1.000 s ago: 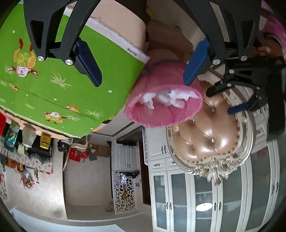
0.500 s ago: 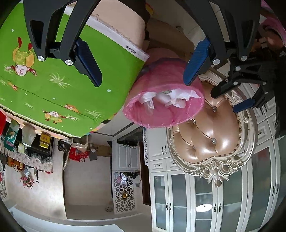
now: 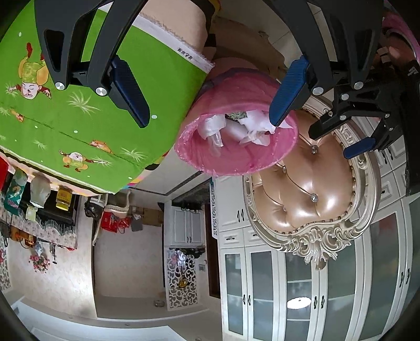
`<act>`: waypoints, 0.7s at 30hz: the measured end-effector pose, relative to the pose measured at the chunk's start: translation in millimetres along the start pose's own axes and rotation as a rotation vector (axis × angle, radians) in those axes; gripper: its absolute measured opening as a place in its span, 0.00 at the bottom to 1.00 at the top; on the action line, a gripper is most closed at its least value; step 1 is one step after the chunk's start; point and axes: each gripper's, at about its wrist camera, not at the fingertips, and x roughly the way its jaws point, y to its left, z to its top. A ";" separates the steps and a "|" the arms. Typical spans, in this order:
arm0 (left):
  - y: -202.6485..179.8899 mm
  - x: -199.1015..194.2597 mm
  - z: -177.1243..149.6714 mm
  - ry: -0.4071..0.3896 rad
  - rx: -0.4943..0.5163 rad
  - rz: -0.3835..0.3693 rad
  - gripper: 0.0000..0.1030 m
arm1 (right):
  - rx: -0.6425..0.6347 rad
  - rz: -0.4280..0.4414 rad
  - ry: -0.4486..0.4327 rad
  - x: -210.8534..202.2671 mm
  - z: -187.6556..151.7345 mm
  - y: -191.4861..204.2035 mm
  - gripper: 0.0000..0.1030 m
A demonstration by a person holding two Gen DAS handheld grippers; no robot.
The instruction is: Collect trash
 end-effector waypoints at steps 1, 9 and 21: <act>0.8 0.5 0.1 0.001 -0.001 0.001 0.96 | 0.000 -0.001 0.002 0.8 -0.5 -0.4 0.84; -0.2 0.9 -1.5 0.007 0.010 -0.004 0.96 | 0.007 -0.001 0.005 4.7 -1.1 -2.5 0.84; 5.7 6.6 -10.8 0.020 0.060 -0.011 0.96 | -0.027 0.013 0.042 13.5 -7.2 6.2 0.84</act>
